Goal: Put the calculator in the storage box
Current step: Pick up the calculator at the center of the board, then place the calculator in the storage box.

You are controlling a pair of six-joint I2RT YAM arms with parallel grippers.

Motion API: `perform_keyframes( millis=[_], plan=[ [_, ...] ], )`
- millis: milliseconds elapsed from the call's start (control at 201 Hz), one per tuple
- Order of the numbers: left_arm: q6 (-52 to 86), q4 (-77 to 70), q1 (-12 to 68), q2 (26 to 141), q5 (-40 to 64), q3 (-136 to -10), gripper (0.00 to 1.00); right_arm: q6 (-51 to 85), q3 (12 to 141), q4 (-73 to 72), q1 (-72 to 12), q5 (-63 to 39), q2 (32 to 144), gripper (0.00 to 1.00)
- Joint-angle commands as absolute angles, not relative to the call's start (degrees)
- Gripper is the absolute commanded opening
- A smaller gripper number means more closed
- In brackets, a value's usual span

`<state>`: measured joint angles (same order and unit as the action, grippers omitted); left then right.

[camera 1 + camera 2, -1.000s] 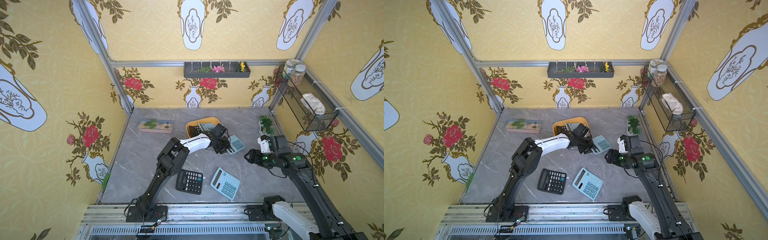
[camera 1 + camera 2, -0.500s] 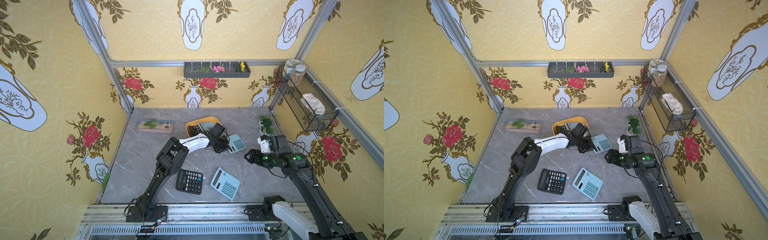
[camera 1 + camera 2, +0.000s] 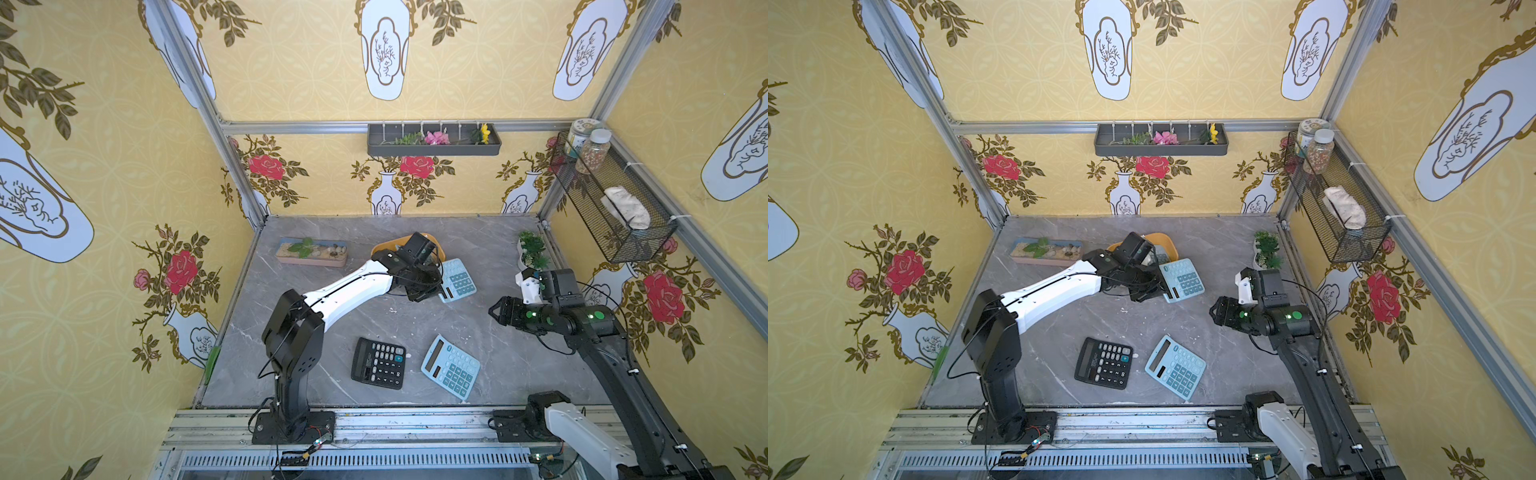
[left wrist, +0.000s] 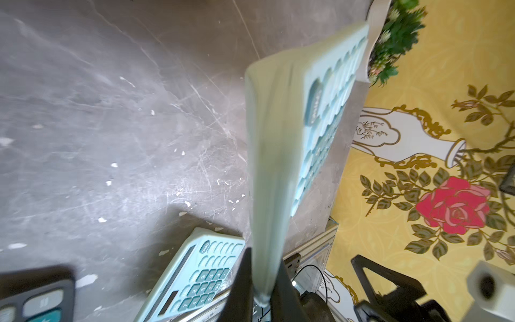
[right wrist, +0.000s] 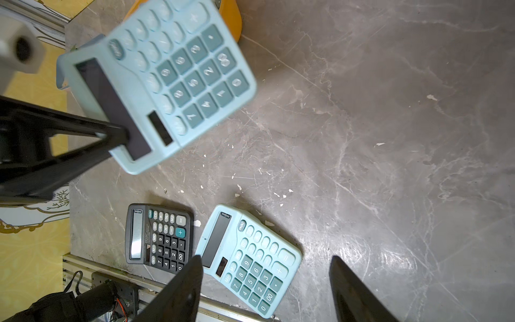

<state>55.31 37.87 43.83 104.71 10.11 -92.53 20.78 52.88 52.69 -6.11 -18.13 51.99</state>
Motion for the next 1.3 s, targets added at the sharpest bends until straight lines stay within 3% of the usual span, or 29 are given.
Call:
perform_keyframes(
  millis=[0, 463, 1294],
  plan=[
    [52.96, 46.65, 40.93, 105.25, 5.43, -96.86, 0.00, 21.00, 53.72, 52.29, -6.08, -19.03, 52.28, 0.73],
    [49.89, 71.78, 34.02, 129.68, 2.11, -139.49, 0.00, 21.29, 53.54, 51.09, -5.84, -19.25, 53.19, 0.73],
    [53.16, 70.00, 32.26, 138.77, 6.14, -143.74, 0.00, 21.36, 52.09, 50.46, -5.70, -19.25, 53.28, 0.73]
  ],
)
